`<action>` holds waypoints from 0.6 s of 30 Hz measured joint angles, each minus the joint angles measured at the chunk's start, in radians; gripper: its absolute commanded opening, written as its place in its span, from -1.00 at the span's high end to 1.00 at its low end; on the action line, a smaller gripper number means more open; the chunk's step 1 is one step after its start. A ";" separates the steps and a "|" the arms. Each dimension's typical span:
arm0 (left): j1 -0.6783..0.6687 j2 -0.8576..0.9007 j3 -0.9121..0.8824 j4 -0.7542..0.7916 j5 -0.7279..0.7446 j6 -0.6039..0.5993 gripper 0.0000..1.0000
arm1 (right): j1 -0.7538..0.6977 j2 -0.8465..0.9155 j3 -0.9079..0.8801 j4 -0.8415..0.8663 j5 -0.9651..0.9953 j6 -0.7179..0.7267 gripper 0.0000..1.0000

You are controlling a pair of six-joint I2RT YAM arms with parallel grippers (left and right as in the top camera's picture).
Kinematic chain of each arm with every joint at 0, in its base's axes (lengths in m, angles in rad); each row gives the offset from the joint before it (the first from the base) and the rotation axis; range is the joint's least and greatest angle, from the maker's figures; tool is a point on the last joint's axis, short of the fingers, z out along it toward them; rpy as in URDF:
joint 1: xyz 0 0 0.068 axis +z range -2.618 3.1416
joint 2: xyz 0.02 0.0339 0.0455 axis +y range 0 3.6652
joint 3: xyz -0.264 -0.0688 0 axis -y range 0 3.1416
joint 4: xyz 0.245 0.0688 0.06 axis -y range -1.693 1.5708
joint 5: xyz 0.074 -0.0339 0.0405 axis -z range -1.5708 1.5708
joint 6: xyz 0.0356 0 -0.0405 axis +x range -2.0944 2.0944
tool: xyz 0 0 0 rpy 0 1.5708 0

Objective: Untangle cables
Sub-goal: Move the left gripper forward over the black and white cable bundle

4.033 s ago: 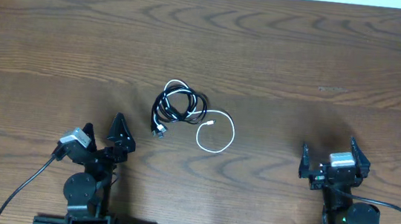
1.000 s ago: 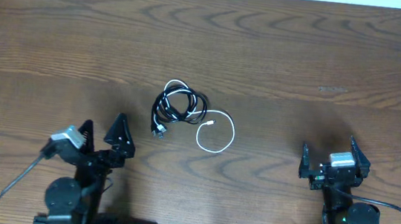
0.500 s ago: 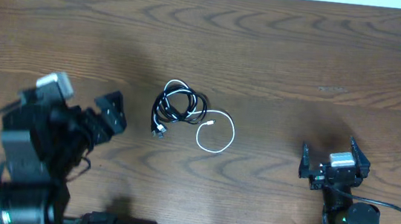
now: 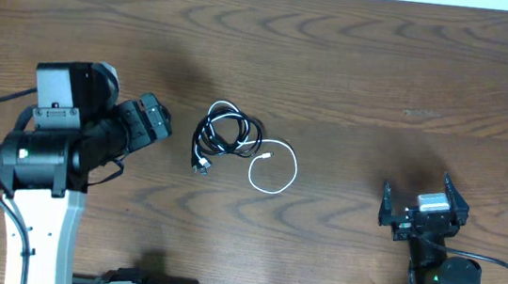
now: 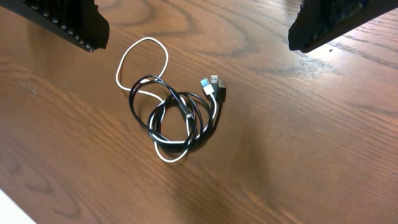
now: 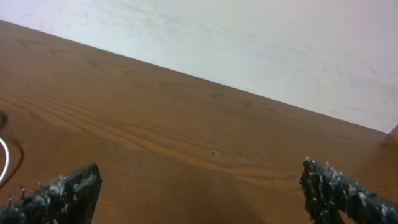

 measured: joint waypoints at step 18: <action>0.000 0.040 0.000 -0.063 0.007 0.000 -0.96 | 0.000 0.000 0.000 0.000 0.000 0.000 -0.99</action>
